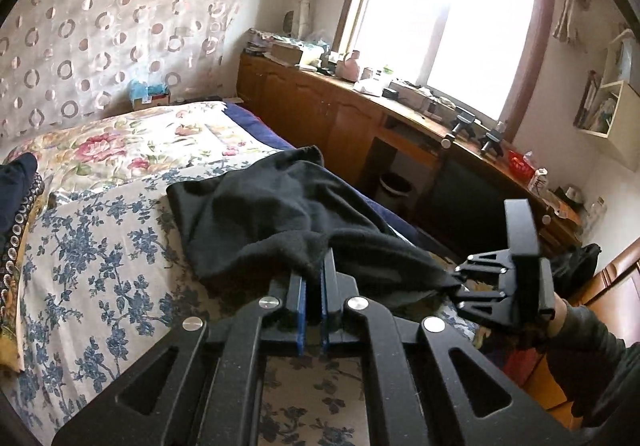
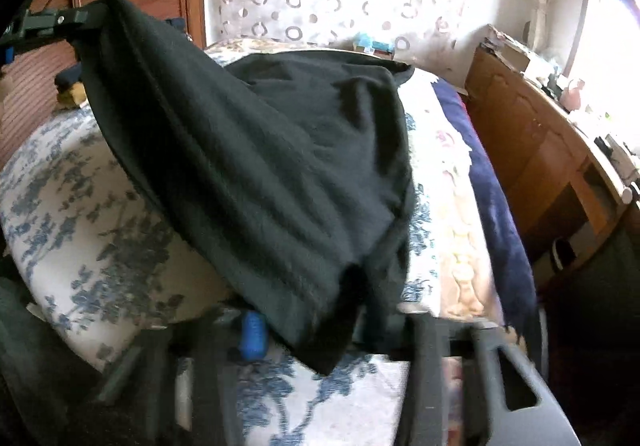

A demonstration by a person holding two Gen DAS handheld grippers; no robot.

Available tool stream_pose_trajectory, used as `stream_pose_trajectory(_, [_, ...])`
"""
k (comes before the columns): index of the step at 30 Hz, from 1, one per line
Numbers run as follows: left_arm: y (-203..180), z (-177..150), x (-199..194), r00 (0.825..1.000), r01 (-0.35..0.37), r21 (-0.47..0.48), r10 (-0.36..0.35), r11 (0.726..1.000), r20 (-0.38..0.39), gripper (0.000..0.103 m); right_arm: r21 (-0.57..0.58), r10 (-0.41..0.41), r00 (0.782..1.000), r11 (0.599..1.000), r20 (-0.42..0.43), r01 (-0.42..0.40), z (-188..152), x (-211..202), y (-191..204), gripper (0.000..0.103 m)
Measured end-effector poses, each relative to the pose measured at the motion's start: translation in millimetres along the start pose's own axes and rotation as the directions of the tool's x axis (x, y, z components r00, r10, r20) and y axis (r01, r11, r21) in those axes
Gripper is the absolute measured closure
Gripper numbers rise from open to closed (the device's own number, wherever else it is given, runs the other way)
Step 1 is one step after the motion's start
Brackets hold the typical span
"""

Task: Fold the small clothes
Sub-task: 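Grasp the folded shirt bundle with the left gripper and lift it, then grasp the shirt with the right gripper while the left gripper keeps holding it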

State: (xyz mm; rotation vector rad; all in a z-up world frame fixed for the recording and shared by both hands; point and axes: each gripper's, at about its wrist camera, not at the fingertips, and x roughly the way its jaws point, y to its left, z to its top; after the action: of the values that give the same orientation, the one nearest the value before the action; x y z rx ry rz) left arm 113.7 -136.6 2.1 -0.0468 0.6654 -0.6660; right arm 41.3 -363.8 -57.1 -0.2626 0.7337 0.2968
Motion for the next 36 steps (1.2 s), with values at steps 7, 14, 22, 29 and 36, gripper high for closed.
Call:
stream_pose_trajectory(7, [29.9,28.3,14.4,0.998,-0.057,-0.017,0.057,0.998,0.000,0.097,0.000,0.026,0.992,1.000,0.127,-0.026,55.4,-14.6,-15.1,0.096])
stream_pose_trajectory(14, [85.9,68.8,58.4,0.991,-0.136,-0.060,0.135,0.989,-0.021,0.097,-0.051,0.043,0.981,0.998,0.189,-0.034,149.5,18.6,-30.5,0.096])
stream_pose_trajectory(22, [127.1,80.8,113.3,0.979,-0.189,-0.106,0.179,0.976,-0.102,0.097,-0.032,0.065,0.996,0.998,0.069,-0.063,206.3,103.7,-39.2,0.096])
stream_pose_trajectory(29, [138.9,81.9,119.5,0.981,-0.170,-0.118,0.157,0.978,-0.110,0.054,0.026,0.019,0.999,0.999,0.050,-0.020,244.1,122.8,-49.8,0.055])
stream_pose_trajectory(36, [141.0,78.2,115.2,0.980,-0.173,-0.106,0.160,0.979,-0.115,0.042,0.133,-0.104,0.991,0.987,0.082,0.092,235.7,106.3,-52.3,0.052])
